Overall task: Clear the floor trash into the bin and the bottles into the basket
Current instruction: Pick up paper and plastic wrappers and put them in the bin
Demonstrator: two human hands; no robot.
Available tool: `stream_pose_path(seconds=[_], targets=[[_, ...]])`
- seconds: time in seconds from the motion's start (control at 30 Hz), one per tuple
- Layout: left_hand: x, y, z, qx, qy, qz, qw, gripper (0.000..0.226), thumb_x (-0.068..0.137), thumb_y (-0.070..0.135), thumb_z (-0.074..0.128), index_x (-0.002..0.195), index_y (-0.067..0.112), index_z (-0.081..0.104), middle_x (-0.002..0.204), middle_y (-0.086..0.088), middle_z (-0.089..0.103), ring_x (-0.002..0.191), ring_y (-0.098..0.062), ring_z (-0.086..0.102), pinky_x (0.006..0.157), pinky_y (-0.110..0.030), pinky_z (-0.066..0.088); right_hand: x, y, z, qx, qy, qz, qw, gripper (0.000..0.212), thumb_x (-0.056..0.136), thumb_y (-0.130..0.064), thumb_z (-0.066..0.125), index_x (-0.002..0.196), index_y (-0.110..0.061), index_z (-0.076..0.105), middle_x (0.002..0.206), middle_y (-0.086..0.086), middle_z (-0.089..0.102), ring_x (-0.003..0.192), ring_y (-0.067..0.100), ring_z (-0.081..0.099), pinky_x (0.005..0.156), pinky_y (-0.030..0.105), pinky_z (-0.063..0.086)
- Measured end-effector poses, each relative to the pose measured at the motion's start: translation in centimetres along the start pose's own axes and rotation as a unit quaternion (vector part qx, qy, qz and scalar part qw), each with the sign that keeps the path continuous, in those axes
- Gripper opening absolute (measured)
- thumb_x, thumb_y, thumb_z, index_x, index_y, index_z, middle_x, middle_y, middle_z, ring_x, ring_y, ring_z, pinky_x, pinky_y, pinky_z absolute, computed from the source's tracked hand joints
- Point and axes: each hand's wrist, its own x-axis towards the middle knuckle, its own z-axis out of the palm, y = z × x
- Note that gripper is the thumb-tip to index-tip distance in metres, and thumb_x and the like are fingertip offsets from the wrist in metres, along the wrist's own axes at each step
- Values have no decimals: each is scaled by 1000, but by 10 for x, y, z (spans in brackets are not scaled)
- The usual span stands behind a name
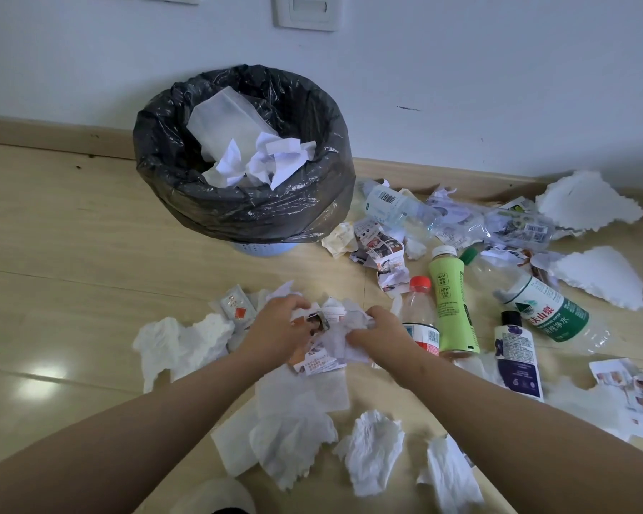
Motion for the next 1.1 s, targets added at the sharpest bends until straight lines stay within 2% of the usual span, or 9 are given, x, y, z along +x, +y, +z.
stream_pose_path(seconds=[0.07,0.17,0.27,0.37,0.6,0.77,0.87,0.97,1.1], targets=[[12,-14,-5,135,9,58,989,38,89,22,56,127,23,52,147,-1,31,136,-21,28,108,-36,29,2,5,-1,-24,12,0,1000,25,86,-9,52,110,-14,44,87,4,49,78,21,49,55,25,39],[21,-30,-11,237,-101,2,966,53,92,37,50,142,31,33,158,0,1,145,-25,5,114,-42,19,2,11,-3,-47,11,9,999,29,86,-7,50,114,-12,43,90,8,51,70,19,48,51,25,39],[18,-41,-12,315,-222,-14,923,67,91,52,46,148,34,16,158,-4,-3,146,-26,0,116,-45,17,1,15,-3,-73,0,20,997,21,86,-5,48,105,-13,42,80,5,47,61,16,45,47,23,36],[9,-45,-8,374,-228,16,899,62,93,50,41,148,36,16,158,0,1,146,-22,3,114,-46,22,1,16,-3,-103,-12,33,994,28,87,-6,47,113,-13,43,82,5,46,66,17,45,49,23,37],[5,-25,-17,251,-174,2,952,35,99,26,34,130,17,49,135,-2,49,121,-21,47,99,-33,38,1,14,-4,-108,-19,28,994,37,87,-7,48,124,-10,43,100,12,51,81,25,50,52,23,40],[2,-21,-17,240,-20,21,970,26,95,21,43,103,19,67,108,3,68,97,-17,61,85,-29,47,1,13,-7,-82,-4,18,996,26,86,-6,50,111,-12,46,86,6,52,69,19,49,52,24,39],[1,-7,-15,112,8,38,993,14,89,17,57,100,19,65,93,4,65,88,-13,60,71,-20,43,2,9,-9,-40,18,2,999,32,85,-5,51,115,-17,44,85,3,53,70,18,52,55,26,43],[-3,17,-10,-86,-32,-2,996,29,84,11,65,106,25,54,79,2,57,72,-10,54,60,-17,41,3,0,-6,25,39,2,999,37,85,-8,49,121,-18,48,95,11,61,76,27,58,58,29,46],[-5,29,2,-127,-38,-27,991,34,84,11,65,113,25,52,94,-2,58,81,-13,54,70,-25,46,0,-19,-3,137,12,23,990,25,91,-9,42,111,-18,55,81,5,56,65,20,53,49,25,40]])
